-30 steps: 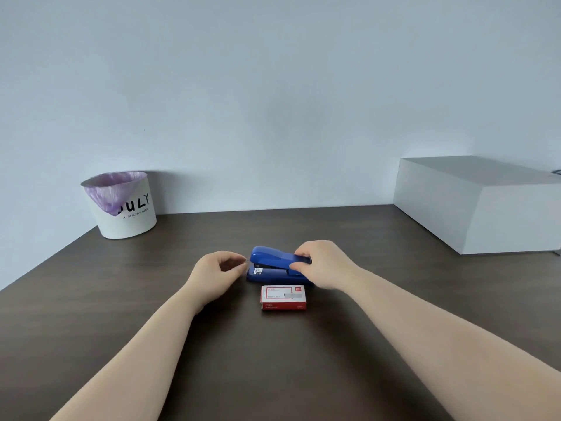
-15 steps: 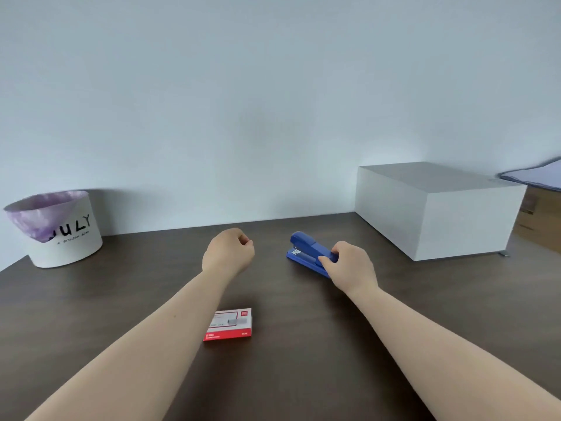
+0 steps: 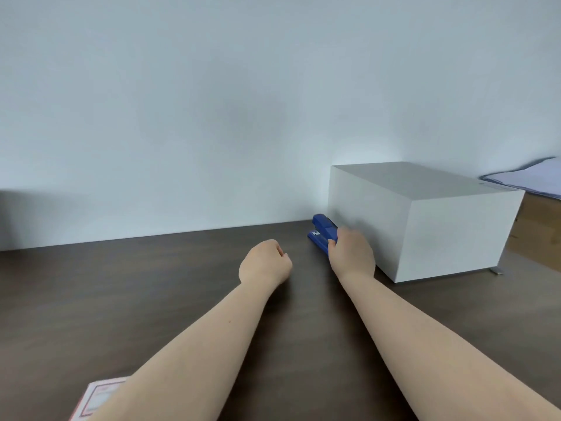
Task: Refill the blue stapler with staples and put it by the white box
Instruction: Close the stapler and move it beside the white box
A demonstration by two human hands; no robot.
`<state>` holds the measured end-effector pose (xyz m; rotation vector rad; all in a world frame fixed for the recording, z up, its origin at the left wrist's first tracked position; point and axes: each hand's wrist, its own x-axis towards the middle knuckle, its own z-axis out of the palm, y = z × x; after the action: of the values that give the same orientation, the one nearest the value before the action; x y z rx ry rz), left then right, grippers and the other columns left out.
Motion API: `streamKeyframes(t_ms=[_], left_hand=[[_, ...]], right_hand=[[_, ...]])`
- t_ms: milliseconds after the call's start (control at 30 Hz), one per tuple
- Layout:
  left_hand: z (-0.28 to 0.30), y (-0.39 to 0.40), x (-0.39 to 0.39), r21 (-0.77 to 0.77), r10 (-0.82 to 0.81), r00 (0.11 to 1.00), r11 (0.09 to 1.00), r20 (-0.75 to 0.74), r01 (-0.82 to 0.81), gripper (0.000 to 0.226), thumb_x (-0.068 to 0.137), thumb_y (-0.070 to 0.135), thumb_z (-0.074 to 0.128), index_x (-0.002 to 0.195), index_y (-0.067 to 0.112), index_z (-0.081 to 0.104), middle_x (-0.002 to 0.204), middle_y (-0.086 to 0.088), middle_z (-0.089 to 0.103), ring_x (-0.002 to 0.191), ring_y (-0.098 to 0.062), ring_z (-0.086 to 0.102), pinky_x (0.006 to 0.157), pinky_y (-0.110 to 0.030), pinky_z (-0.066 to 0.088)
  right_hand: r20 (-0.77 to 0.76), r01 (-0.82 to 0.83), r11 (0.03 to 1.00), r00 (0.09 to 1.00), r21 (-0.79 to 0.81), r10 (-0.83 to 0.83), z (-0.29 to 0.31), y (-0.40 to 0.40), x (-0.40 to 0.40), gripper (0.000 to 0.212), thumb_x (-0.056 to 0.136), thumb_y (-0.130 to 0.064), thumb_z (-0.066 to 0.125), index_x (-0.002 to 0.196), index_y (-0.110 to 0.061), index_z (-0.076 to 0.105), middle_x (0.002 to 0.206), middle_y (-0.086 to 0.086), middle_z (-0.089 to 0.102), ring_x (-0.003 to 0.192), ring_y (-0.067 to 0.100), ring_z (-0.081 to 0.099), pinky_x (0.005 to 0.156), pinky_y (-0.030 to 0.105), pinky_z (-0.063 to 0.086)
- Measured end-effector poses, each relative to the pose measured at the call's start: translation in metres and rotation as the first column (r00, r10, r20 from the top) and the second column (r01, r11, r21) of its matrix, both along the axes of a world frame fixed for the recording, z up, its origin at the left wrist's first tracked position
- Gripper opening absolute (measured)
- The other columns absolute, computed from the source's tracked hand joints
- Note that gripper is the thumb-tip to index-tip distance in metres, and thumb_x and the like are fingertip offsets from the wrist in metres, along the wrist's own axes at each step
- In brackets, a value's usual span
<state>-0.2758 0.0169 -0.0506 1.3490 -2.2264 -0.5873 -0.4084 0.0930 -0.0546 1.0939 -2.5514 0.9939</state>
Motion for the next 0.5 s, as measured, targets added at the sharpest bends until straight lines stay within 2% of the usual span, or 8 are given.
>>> streamKeyframes(t_ms=[133,233,367,433,500], left_hand=[[-0.003,-0.013,-0.021,-0.028,-0.006,1.000,1.000,0.027,0.007,0.017,0.087,0.029,0.047,0.094,0.020,0.060,0.103,-0.001,0.066,0.092,-0.024,0.058,0.072,-0.030,0.040],[-0.007,-0.021,-0.030,-0.051,0.001,0.999,0.999,0.035,0.000,0.017,0.088,0.032,0.047,0.092,0.020,0.059,0.104,-0.001,0.067,0.097,-0.025,0.060,0.073,-0.030,0.041],[-0.008,-0.028,-0.036,-0.069,0.001,0.999,0.998,0.037,0.001,0.013,0.088,0.032,0.048,0.086,0.022,0.055,0.102,-0.001,0.067,0.098,-0.025,0.060,0.072,-0.030,0.040],[-0.009,-0.029,-0.037,-0.071,-0.003,0.999,0.997,0.035,0.006,0.014,0.087,0.032,0.048,0.088,0.021,0.056,0.103,-0.001,0.067,0.098,-0.025,0.060,0.072,-0.030,0.041],[-0.009,-0.030,-0.037,-0.072,-0.006,0.999,0.997,0.032,0.009,0.015,0.087,0.032,0.048,0.090,0.021,0.058,0.103,0.000,0.067,0.098,-0.024,0.060,0.073,-0.030,0.041]], right_hand=[[-0.019,0.023,1.000,1.000,-0.007,-0.023,0.000,-0.021,-0.017,0.018,0.093,-0.008,0.041,0.101,0.000,0.055,0.114,0.019,0.050,0.083,0.038,0.056,0.063,0.034,0.036],[-0.040,0.037,0.999,0.998,-0.026,-0.038,-0.001,-0.031,-0.027,0.016,0.092,-0.007,0.042,0.100,0.000,0.054,0.118,0.019,0.042,0.070,0.036,0.050,0.061,0.035,0.036],[-0.012,-0.051,0.998,0.999,-0.027,0.051,0.003,-0.039,-0.038,0.028,0.092,-0.008,0.038,0.118,-0.009,0.051,0.107,0.015,0.043,0.080,0.033,0.050,0.067,0.032,0.033],[-0.092,-0.085,0.995,0.992,0.046,0.089,0.006,-0.042,-0.039,0.041,0.089,-0.004,0.040,0.129,-0.013,0.044,0.101,0.015,0.047,0.077,0.028,0.044,0.068,0.032,0.035],[-0.136,-0.084,0.993,0.986,0.078,0.094,0.007,-0.045,-0.039,0.045,0.087,-0.001,0.041,0.131,-0.010,0.042,0.096,0.016,0.050,0.076,0.028,0.042,0.066,0.032,0.035]])
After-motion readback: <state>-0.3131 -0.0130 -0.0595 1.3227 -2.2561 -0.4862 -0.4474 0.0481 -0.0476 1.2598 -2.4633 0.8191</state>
